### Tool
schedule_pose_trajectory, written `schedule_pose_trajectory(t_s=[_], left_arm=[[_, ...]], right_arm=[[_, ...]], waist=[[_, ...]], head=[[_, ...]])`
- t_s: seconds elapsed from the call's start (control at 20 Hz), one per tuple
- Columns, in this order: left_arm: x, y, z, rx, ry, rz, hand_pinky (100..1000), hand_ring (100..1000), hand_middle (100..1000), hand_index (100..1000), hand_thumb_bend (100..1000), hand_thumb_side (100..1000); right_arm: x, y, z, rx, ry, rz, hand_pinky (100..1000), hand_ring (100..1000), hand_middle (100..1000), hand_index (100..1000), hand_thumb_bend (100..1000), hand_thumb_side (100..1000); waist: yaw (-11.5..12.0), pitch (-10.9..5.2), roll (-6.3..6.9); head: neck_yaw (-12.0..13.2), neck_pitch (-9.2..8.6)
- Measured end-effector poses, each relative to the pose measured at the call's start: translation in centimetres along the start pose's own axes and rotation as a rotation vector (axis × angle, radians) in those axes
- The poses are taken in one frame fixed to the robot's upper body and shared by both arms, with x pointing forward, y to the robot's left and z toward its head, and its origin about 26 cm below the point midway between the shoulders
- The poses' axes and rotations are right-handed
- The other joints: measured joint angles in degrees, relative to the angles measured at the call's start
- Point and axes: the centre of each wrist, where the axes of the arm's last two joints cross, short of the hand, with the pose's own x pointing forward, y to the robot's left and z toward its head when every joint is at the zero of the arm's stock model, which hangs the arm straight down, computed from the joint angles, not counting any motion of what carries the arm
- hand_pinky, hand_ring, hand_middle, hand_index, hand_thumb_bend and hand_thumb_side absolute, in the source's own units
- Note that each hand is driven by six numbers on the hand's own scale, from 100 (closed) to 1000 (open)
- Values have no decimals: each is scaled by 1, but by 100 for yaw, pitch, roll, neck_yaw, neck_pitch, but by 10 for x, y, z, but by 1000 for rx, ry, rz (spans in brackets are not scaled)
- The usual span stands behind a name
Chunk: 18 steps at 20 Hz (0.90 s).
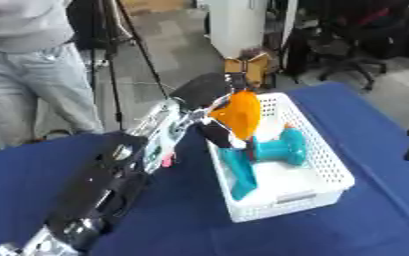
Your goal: Pick up objects on the table and place them in the box.
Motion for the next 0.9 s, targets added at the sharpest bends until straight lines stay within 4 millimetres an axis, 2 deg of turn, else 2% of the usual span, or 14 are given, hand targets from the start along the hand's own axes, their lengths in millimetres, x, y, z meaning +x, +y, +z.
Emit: schedule_pose_trajectory(t_s=[0.05,0.2,0.25,0.3,0.4,0.5,0.55,0.65,0.7,0.75,0.8,0.9], left_arm=[[-1,-3,0,8,0,1,406,635,812,865,490,171],[-1,-12,-2,9,-12,-1,406,635,812,865,490,171],[0,-15,-2,7,-17,-2,552,737,840,881,523,347],[0,-18,-3,-3,-24,-8,651,801,861,888,535,447],[-1,-24,-2,-49,-44,-38,718,845,884,893,588,576],[0,-32,-1,-98,-68,-67,725,849,886,894,596,587],[1,-35,-1,-114,-80,-80,828,898,916,915,675,797],[0,-38,0,-139,-96,-108,828,898,916,915,675,797],[0,-40,1,-149,-101,-121,914,945,958,948,676,1000],[0,-41,1,-151,-106,-131,914,945,958,948,676,1000],[0,-41,1,-149,-110,-139,949,970,981,975,576,1000],[0,-40,2,-139,-123,-148,968,981,989,986,526,1000]], right_arm=[[1,1,-2,5,-7,-2,498,489,625,780,154,608],[4,2,-6,12,-22,-7,498,489,625,780,154,608],[4,2,-6,13,-21,-8,498,489,625,780,154,608],[4,2,-7,15,-22,-8,498,488,625,781,154,608],[5,2,-7,17,-25,-7,498,488,625,781,153,609],[6,2,-7,17,-26,-7,498,488,625,781,153,609],[6,2,-7,18,-27,-7,498,487,625,781,153,609],[7,2,-7,19,-28,-6,498,487,624,781,153,609],[7,1,-7,18,-28,-6,498,487,625,781,153,609],[7,1,-7,18,-28,-6,498,487,625,781,153,609],[7,1,-7,18,-28,-6,498,487,624,781,153,609],[7,1,-7,17,-27,-6,498,486,625,781,152,609]], waist=[[-32,16,14],[-149,64,74],[-155,66,84],[-162,67,87],[-173,98,102],[-174,113,123],[-174,113,123],[-174,114,123],[-170,114,122],[-158,114,121],[-146,114,117],[-110,114,98]], head=[[25,-23],[66,-31],[70,-31],[70,-31],[70,-31],[69,-31],[69,-31],[65,-31],[62,-31],[59,-31],[58,-31],[46,-30]])
